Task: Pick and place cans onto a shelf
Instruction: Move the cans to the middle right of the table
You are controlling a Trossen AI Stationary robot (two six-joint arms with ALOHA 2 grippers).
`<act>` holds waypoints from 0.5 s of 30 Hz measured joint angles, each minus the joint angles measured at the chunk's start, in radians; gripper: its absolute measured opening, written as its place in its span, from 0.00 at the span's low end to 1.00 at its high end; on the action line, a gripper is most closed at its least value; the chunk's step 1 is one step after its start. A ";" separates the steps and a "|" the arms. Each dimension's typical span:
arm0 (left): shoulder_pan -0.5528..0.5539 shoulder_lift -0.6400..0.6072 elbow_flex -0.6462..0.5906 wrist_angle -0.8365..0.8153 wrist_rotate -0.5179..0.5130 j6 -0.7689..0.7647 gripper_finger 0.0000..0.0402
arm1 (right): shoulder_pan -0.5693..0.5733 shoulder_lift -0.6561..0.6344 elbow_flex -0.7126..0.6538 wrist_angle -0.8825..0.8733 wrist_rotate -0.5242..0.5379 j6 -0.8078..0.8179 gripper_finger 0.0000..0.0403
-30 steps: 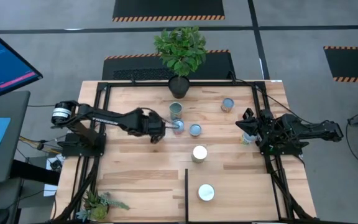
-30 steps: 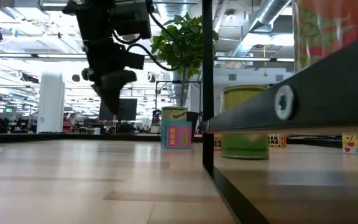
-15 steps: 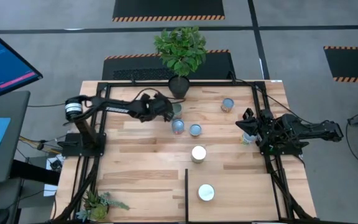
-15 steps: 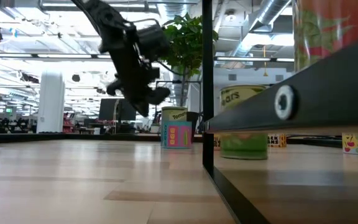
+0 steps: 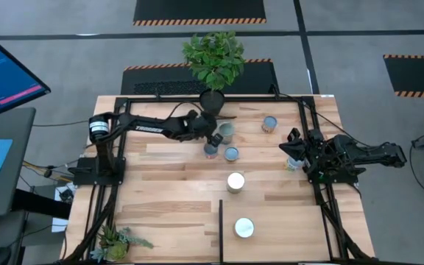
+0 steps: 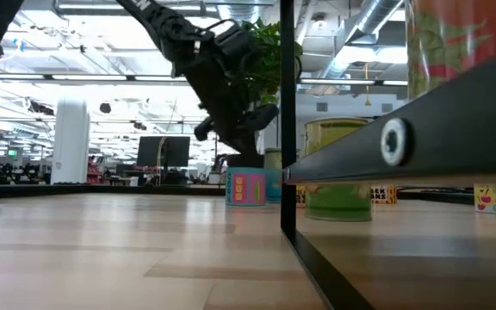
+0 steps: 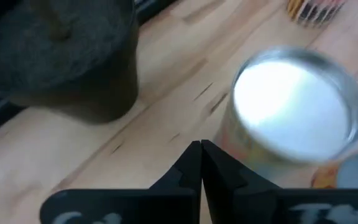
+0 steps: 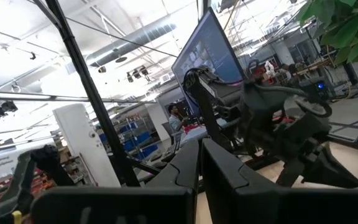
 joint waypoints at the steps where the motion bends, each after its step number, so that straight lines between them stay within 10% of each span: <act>1: -0.005 -0.005 0.010 -0.065 -0.018 0.000 0.00 | 0.000 0.000 0.000 0.000 0.000 0.000 0.12; 8: -0.017 0.031 0.023 -0.125 -0.020 0.028 0.00 | 0.000 0.000 0.000 0.000 -0.002 0.000 0.12; 15: -0.017 0.121 0.023 0.161 0.104 0.024 0.00 | 0.000 0.000 0.000 0.000 -0.004 0.000 0.12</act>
